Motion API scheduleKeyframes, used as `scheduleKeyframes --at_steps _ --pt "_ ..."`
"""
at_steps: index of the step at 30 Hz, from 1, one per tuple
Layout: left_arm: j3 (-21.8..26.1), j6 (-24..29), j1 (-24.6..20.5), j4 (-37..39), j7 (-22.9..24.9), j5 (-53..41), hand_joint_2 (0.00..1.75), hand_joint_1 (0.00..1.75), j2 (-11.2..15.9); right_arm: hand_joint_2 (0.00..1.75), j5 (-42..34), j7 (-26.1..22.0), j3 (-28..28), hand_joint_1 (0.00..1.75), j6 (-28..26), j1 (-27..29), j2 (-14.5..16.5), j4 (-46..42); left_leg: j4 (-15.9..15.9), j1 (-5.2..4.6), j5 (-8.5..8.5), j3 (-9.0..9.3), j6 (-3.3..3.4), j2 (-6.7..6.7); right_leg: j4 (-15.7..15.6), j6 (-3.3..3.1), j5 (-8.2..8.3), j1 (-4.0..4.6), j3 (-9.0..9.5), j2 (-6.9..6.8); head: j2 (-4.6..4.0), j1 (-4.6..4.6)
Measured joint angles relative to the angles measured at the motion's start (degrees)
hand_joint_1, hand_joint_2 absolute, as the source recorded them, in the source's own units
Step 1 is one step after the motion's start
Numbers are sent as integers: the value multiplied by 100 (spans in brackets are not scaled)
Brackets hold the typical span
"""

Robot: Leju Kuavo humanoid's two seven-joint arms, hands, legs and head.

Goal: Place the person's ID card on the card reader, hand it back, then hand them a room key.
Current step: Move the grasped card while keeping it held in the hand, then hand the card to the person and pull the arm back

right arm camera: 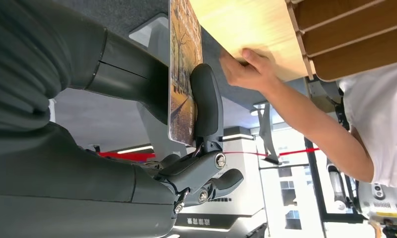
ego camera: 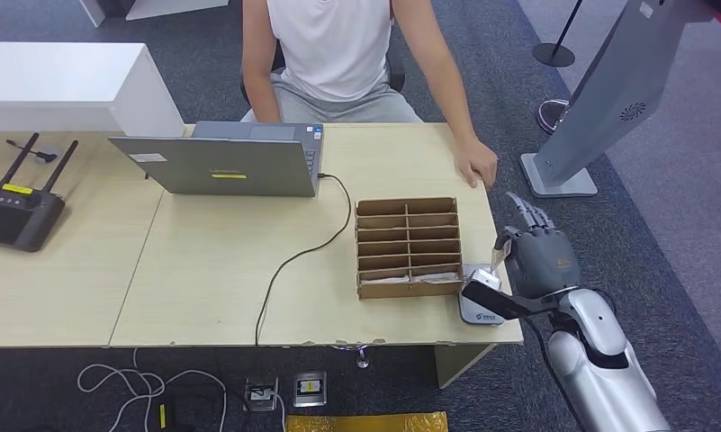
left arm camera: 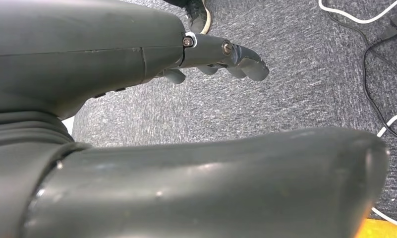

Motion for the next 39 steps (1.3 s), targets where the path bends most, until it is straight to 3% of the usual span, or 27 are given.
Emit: scheduleKeyframes --at_steps 39 --pt "0 63 0 1 0 46 0 0 -20 175 -544 -358 94 175 -689 -55 243 1683 0 0 0 3 0 0 0 0 0 0 3 0 0 0"
